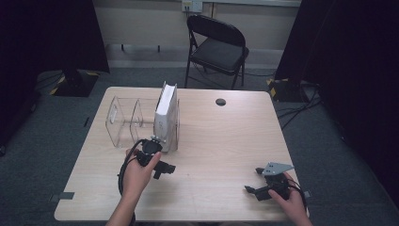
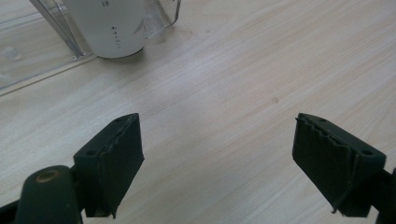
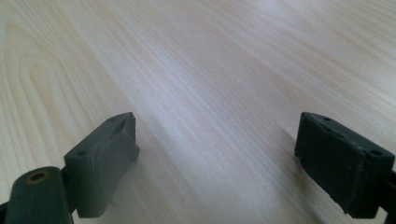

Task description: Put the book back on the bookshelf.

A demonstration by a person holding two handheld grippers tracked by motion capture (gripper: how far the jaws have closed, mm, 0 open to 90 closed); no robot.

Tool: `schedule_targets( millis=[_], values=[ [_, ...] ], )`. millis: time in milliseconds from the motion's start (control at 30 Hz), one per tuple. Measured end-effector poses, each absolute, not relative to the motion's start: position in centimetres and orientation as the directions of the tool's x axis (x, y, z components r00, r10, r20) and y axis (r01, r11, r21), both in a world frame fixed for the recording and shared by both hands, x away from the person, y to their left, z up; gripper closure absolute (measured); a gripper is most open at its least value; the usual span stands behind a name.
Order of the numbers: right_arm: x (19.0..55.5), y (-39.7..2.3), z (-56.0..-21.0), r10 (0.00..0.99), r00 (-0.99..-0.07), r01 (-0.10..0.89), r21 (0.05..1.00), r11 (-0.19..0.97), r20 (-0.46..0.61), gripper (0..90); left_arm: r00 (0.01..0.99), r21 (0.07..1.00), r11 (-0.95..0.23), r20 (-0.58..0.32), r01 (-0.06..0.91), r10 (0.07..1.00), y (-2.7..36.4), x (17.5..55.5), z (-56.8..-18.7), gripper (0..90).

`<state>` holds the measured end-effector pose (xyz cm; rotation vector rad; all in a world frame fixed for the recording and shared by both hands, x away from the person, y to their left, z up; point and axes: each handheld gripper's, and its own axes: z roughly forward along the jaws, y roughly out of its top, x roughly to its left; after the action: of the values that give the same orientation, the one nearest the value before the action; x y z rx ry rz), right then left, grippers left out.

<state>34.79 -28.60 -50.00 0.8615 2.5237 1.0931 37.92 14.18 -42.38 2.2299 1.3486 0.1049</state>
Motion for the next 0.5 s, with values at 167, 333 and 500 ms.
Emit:
schedule_targets(
  millis=[167, 333, 500],
  values=[
    [34.8, -28.6, -50.0, 0.612, -0.791, 0.417, 0.73, 0.542, -0.002, 12.1, 0.503, 0.469, -0.367, -0.204, 0.803, 0.84, 14.0, 37.8, -43.1, 15.9],
    [34.8, -28.6, -50.0, 0.612, -0.791, 0.417, 0.73, 0.542, -0.002, 12.1, 0.501, 0.472, -0.363, -0.207, 0.803, 0.84, 13.9, 37.7, -43.7, 15.9],
    [34.8, -28.6, -50.0, 0.612, -0.79, 0.417, 0.73, 0.541, -0.002, 12.1, 0.508, 0.467, -0.368, -0.217, 0.804, 0.834, 13.6, 37.6, -44.3, 16.1]
  ],
)
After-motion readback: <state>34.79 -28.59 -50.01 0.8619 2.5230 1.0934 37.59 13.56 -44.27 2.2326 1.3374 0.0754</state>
